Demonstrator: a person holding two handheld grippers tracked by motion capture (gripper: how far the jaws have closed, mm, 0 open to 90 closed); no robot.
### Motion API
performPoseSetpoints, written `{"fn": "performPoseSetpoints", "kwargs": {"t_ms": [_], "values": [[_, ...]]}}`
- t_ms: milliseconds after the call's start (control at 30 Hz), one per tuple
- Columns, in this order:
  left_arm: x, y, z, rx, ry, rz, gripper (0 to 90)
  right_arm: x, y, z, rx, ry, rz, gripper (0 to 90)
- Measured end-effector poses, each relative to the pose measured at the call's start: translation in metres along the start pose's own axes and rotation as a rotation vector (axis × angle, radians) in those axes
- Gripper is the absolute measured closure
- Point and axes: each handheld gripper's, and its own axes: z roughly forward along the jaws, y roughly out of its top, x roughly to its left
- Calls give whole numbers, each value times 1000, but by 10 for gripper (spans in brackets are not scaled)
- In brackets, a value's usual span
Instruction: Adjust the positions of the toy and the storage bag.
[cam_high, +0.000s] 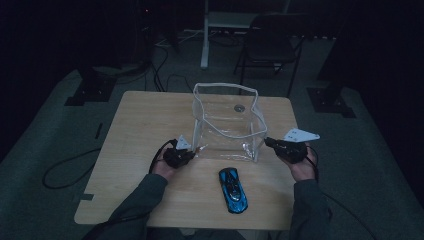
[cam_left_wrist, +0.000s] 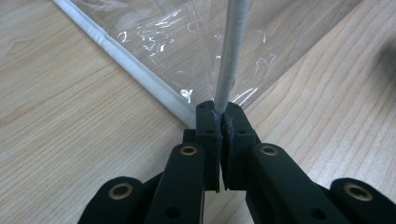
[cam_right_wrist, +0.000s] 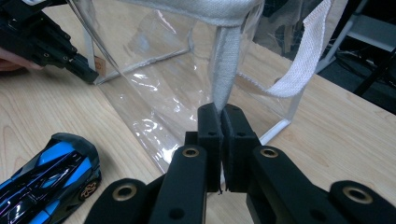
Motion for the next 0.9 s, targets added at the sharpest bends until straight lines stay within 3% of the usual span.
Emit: {"fn": "performPoseSetpoints", "kwargs": {"t_ms": [100,233,400,533,667,700,800,867,900], "values": [[-2,-1,1,26,23,-2,818,2,0,0,8,-4,-6,857],[-5,-4,-2,28,33,-5,701,7,0,-8,-9,-25,12,668],[-9,-5,-18,-10,37,-21,624,22,-11,-17,25,-67,-12,612],[-19,-6,-28,-32,32,-34,600,40,-27,-17,52,-62,-19,597],[-33,-6,-29,-36,-3,2,592,55,-40,-11,80,-38,-31,592],[-44,-5,-28,-33,-40,32,592,61,-43,-8,101,-34,-50,590],[-56,-3,-25,-37,-91,52,583,82,-60,2,178,1,-105,583],[-61,-3,-23,-40,-106,59,583,82,-60,2,178,1,-105,583],[-73,-2,-17,-25,-142,91,583,95,-71,5,202,38,-106,573]]}}
